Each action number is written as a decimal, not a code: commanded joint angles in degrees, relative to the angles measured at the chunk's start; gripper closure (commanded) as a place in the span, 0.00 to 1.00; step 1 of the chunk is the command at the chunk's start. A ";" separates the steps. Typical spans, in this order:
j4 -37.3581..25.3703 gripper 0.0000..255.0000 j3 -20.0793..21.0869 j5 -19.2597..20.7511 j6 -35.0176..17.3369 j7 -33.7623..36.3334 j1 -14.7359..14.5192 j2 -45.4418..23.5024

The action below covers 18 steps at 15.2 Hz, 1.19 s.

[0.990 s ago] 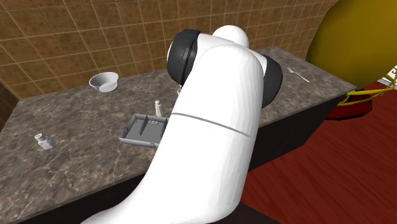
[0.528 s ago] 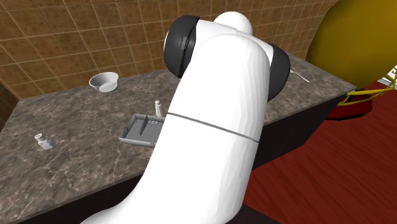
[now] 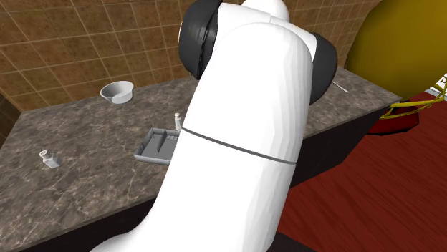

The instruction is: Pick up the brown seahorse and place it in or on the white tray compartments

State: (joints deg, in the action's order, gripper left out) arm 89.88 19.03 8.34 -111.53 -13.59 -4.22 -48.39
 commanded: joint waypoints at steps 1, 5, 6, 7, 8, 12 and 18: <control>0.16 1.00 0.25 -0.27 0.97 0.04 0.13 1.12; 1.76 1.00 1.27 -1.00 0.92 2.02 -1.08 2.83; 2.33 1.00 1.67 -1.25 0.54 3.02 -1.80 3.10; 2.82 1.00 2.06 -1.49 0.18 4.02 -2.53 3.32; 3.23 1.00 2.45 -1.72 -0.15 5.03 -3.28 3.49; 4.14 1.00 3.95 -2.60 -1.24 9.08 -6.46 3.78; 3.29 1.00 5.94 -3.64 -2.13 15.22 -11.77 2.99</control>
State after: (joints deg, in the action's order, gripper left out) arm 94.07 24.74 4.80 -113.92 0.64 -15.04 -44.94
